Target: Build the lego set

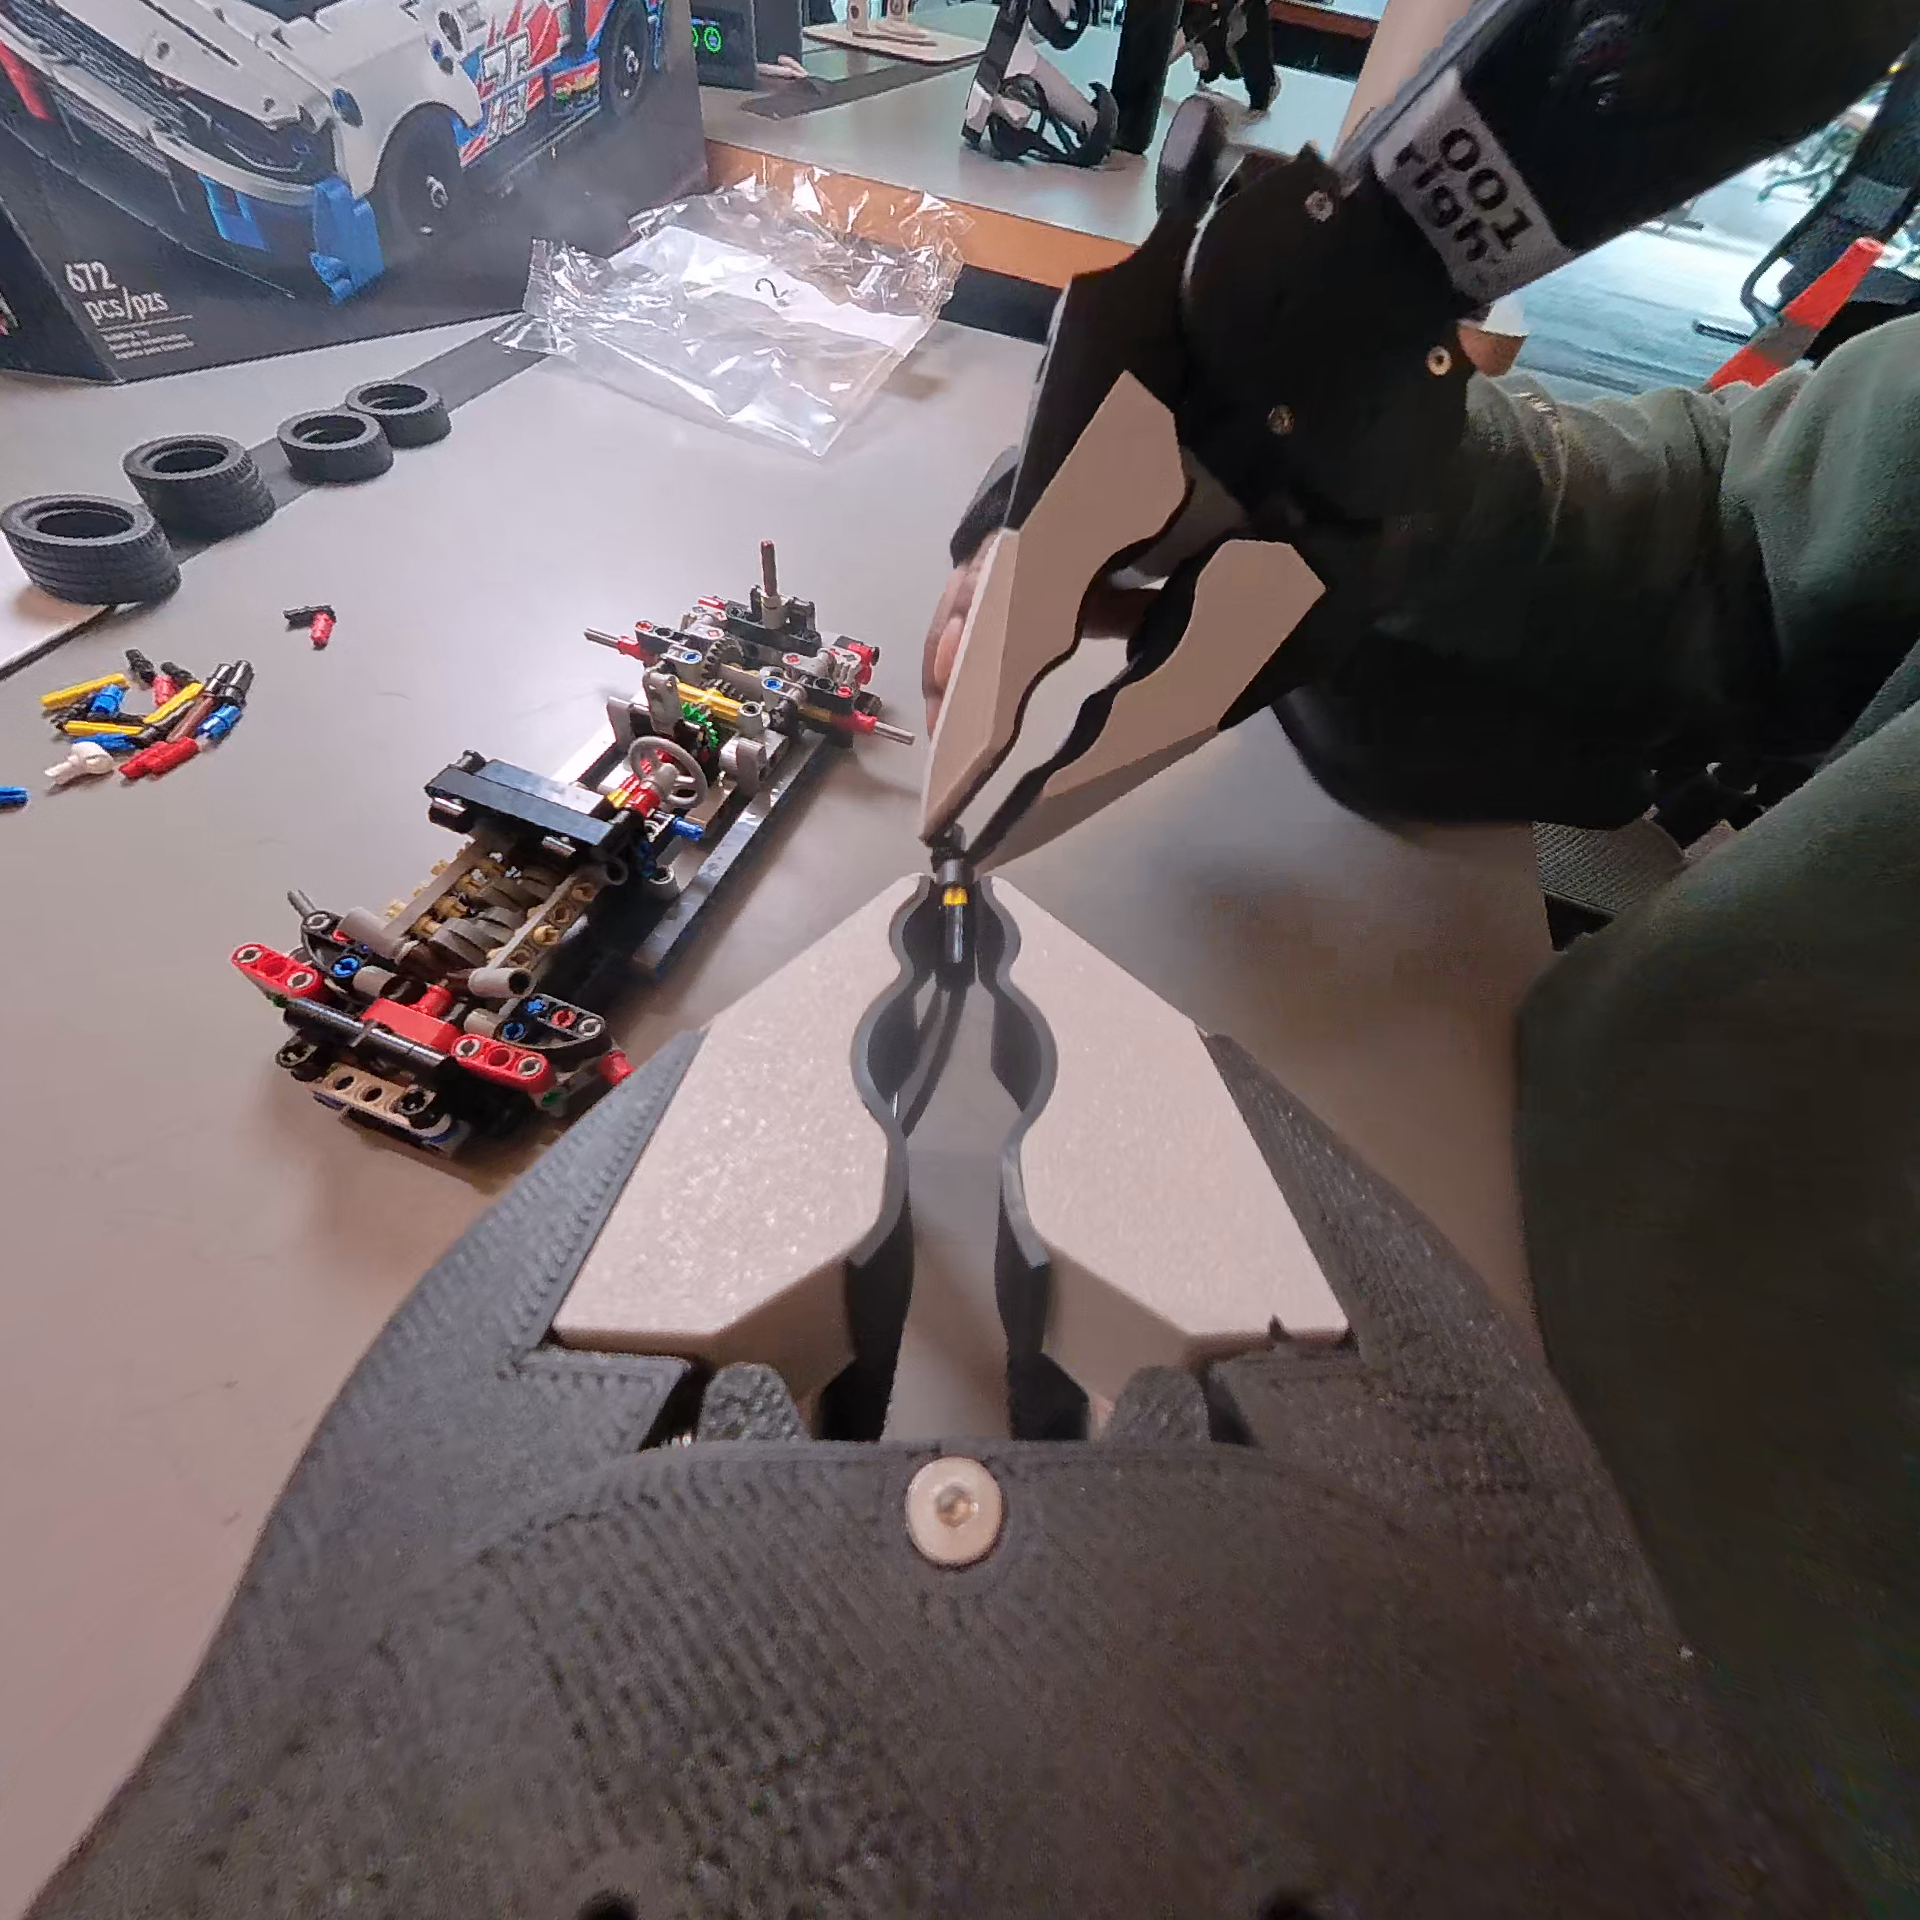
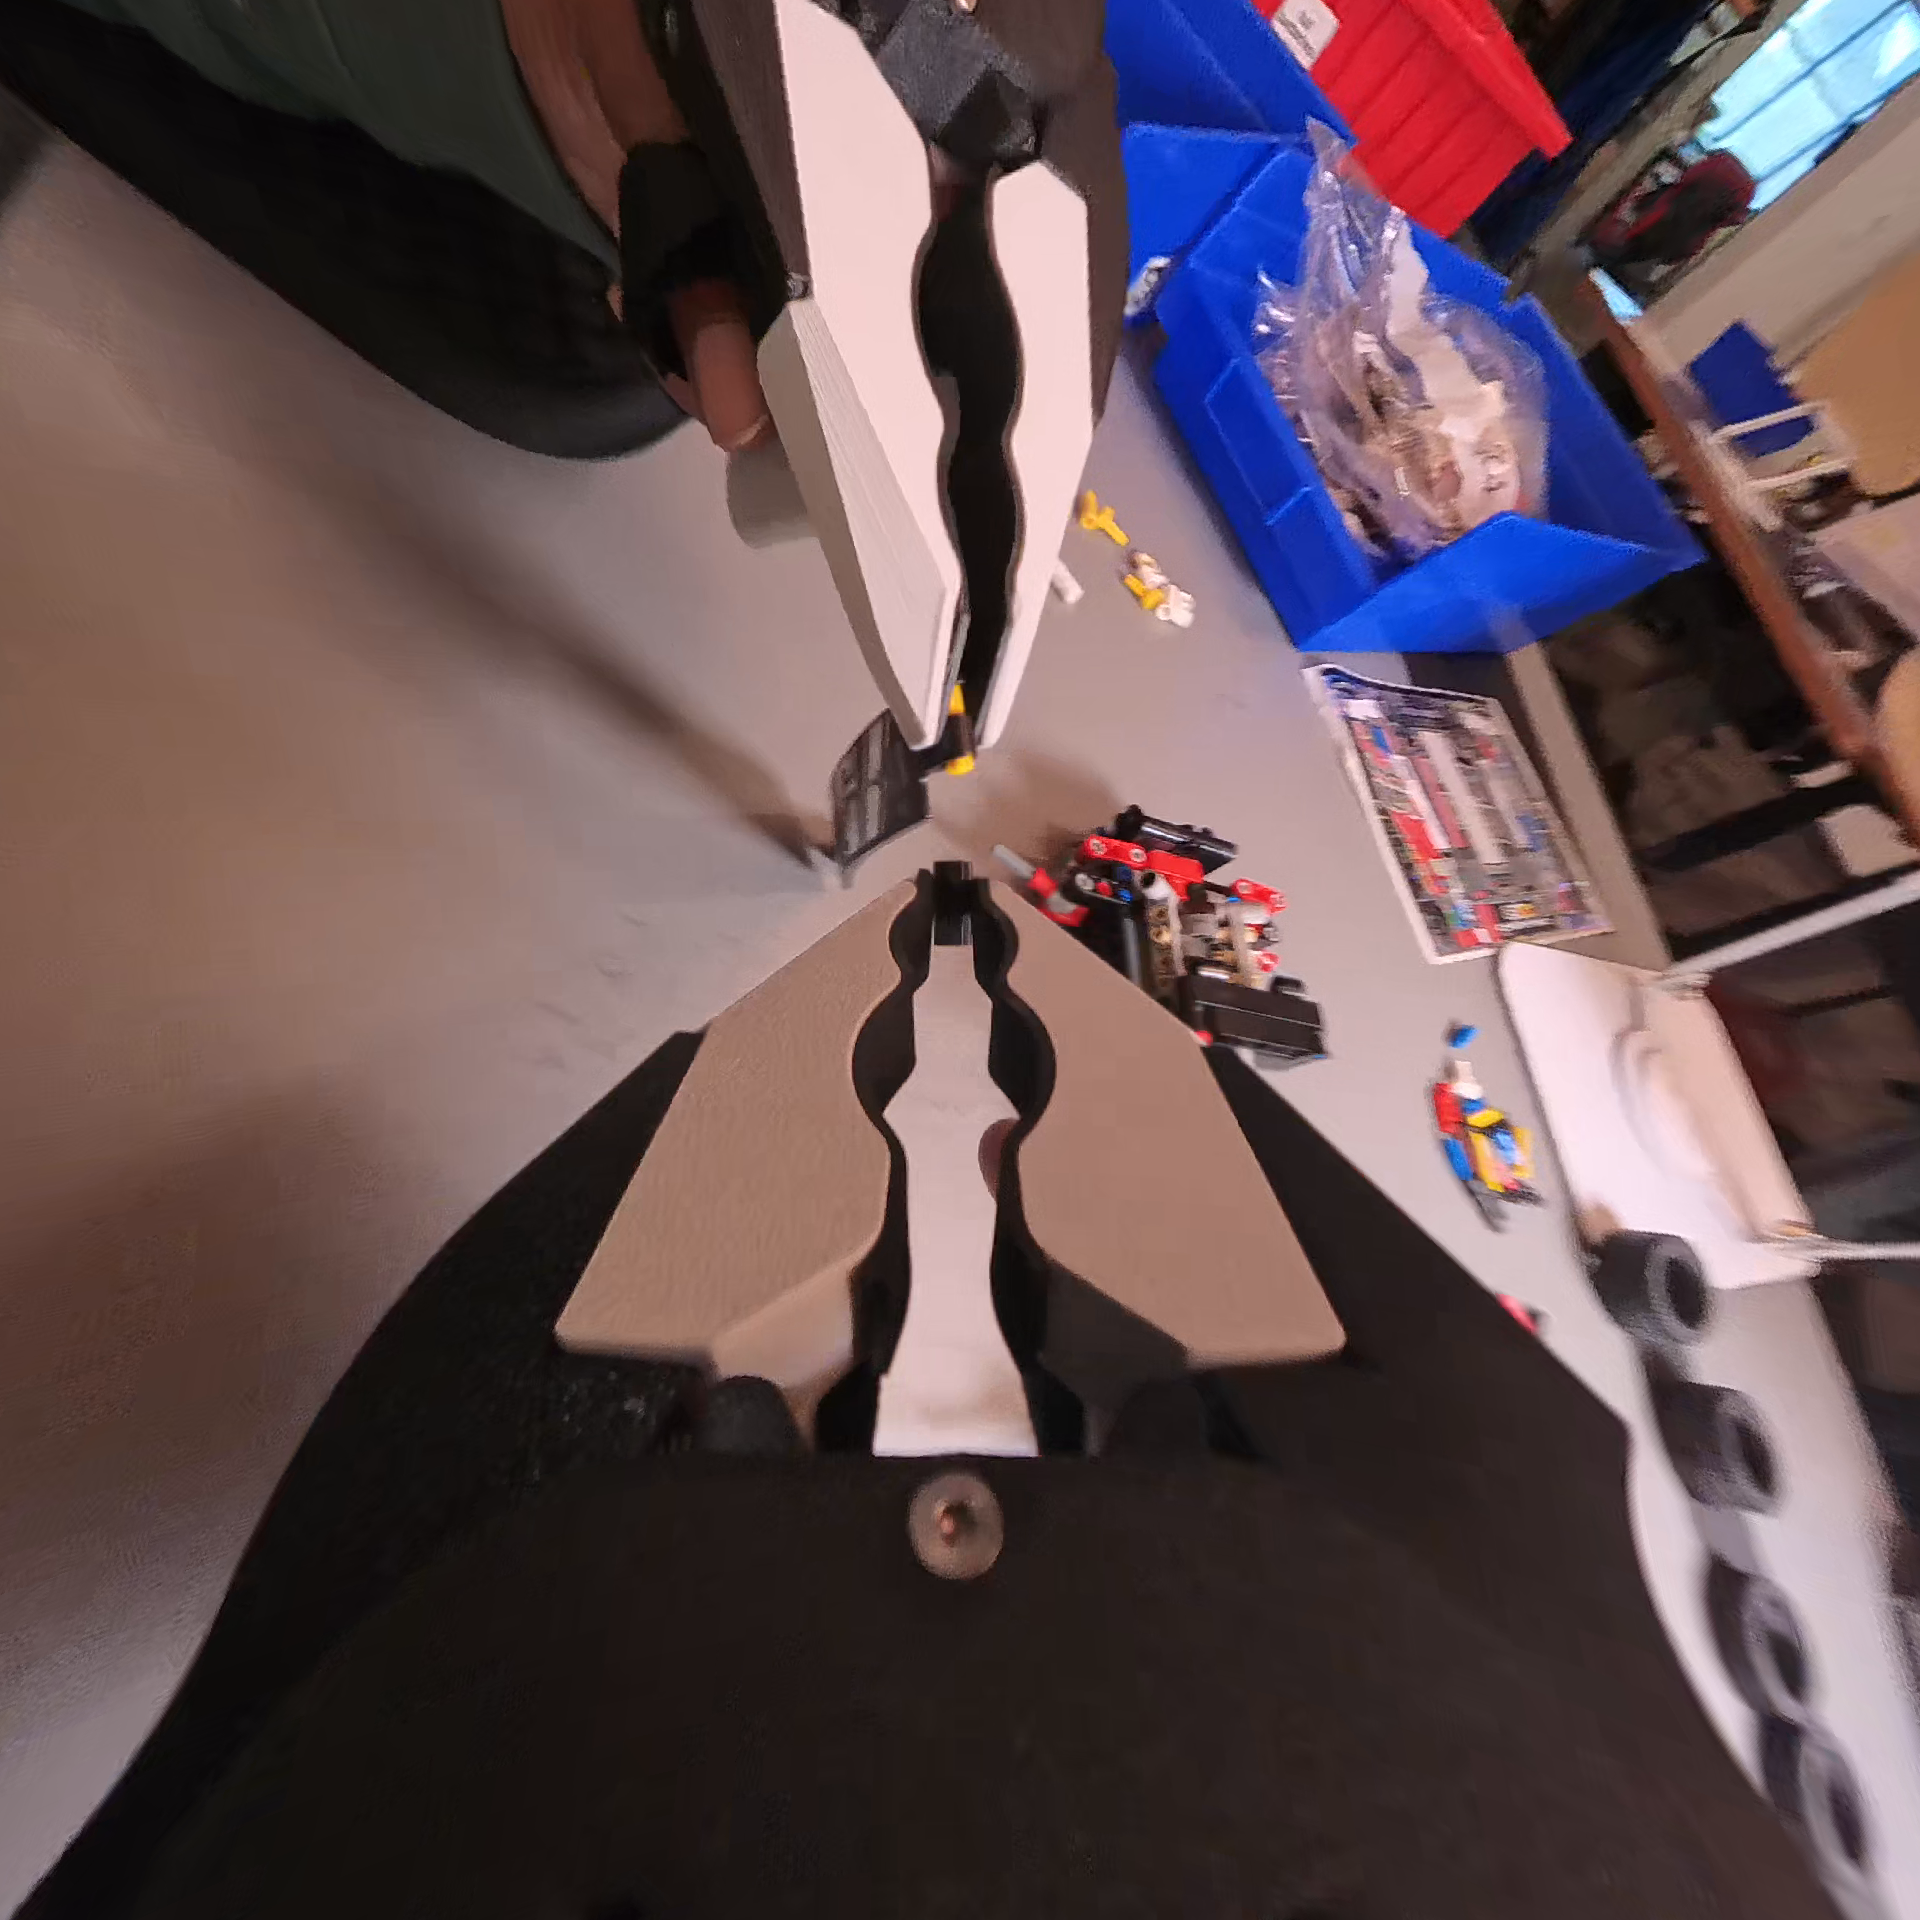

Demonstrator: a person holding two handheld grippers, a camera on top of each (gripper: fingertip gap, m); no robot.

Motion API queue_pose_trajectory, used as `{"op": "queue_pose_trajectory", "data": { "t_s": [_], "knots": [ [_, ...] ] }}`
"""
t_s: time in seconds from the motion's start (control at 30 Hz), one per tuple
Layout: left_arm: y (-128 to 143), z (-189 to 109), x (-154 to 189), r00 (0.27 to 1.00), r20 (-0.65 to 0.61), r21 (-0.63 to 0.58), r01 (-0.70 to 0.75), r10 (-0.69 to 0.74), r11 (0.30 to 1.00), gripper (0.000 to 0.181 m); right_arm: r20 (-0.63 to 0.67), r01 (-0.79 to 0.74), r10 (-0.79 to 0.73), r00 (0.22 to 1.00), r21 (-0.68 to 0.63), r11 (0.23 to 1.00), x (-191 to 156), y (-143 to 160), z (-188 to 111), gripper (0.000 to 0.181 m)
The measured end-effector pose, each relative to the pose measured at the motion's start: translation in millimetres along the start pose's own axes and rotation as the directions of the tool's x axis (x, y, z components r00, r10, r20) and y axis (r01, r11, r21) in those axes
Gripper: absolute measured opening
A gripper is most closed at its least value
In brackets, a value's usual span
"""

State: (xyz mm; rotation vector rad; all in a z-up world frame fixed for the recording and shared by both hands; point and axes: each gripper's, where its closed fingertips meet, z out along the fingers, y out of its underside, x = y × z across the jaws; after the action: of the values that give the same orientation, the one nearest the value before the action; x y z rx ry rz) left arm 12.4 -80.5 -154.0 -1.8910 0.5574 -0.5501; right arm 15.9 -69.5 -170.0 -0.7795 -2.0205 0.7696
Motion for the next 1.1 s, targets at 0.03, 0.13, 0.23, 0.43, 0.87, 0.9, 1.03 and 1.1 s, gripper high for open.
{"op": "queue_pose_trajectory", "data": {
  "t_s": [0.03,0.13,0.23,0.43,0.87,0.9,1.03,1.1],
  "knots": [
    [-1.0,-0.6,0.2,1.0,-0.006,0.009,0.006,-0.006,1.0,0.004,0.033,-0.036,0.036,0.999,0.022,0.999,-3.3,-0.6,-0.1,0.004],
    [-5.1,-2.6,0.9,0.999,-0.029,0.041,0.027,-0.026,0.999,0.004,0.088,-0.115,0.112,0.99,0.033,0.993,-8.3,2.2,3.2,0.004],
    [-6.9,-3.9,1.6,0.995,-0.066,0.062,0.082,-0.077,0.995,0.004,0.142,-0.143,0.143,0.979,-0.012,0.99,-16.0,12.4,6.6,0.004],
    [-3.6,-3.5,-0.6,0.958,-0.152,0.062,0.257,-0.245,0.964,0.004,0.198,-0.195,0.2,0.96,-0.041,0.98,-23.5,18.9,7.4,0.004],
    [-3.6,-1.5,-2.4,0.942,-0.171,0.075,0.303,-0.287,0.95,0.004,0.297,-0.135,0.213,0.931,-0.262,0.955,-52.9,52.7,10.8,0.004],
    [-3.6,-1.5,-2.3,0.943,-0.172,0.075,0.303,-0.287,0.95,0.004,0.29,-0.12,0.203,0.935,-0.28,0.952,-53.2,56.1,12.1,0.006],
    [-3.6,-1.7,-1.9,0.944,-0.173,0.077,0.298,-0.282,0.951,0.004,0.28,-0.14,0.222,0.934,-0.283,0.949,-50.3,57.1,13.3,0.017],
    [-3.6,-1.6,-1.3,0.944,-0.177,0.078,0.297,-0.28,0.952,0.004,0.258,-0.217,0.263,0.93,-0.191,0.957,-39.7,39.4,12.8,0.02]
  ]
}}
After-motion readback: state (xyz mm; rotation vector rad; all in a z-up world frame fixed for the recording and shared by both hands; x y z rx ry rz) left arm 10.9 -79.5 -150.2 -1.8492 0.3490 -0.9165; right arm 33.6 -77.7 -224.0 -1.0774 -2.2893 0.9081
